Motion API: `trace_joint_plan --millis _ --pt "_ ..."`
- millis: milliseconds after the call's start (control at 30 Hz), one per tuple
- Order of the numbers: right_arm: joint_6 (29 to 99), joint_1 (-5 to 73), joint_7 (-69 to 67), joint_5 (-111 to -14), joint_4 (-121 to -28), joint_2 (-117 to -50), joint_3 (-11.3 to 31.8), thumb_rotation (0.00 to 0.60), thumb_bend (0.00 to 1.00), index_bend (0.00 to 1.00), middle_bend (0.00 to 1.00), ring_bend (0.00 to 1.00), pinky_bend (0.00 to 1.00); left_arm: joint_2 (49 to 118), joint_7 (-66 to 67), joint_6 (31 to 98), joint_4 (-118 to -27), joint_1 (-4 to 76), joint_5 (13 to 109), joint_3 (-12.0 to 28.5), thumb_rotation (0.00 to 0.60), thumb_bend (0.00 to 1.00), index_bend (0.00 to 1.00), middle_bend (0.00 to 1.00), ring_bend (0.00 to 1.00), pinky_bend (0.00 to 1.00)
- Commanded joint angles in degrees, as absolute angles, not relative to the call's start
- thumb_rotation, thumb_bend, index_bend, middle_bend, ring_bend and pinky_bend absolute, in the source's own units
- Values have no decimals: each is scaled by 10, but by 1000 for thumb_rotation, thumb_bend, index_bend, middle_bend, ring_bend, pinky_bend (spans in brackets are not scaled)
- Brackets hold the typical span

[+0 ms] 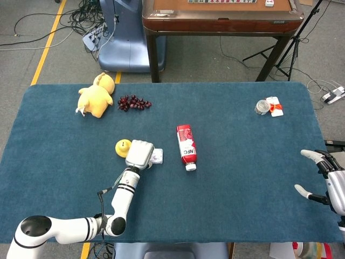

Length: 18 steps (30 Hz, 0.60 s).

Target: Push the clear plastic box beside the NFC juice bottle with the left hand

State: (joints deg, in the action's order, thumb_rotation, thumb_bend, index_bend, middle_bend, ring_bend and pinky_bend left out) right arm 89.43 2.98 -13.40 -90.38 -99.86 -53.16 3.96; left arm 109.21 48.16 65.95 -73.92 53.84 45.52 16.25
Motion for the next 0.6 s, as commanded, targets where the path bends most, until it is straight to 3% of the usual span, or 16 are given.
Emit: trace_joint_plan --millis 33,600 --pt "895 29 -135 -904 -999 -531 40 600 13 228 269 162 486 1096 485 656 -732 542 450 167 600 0 835 1000 1000 1000" --pt "899 27 -142 -904 -999 -528 40 600 14 228 269 162 485 1123 509 659 -687 566 439 192 600 0 836 1000 1000 1000"
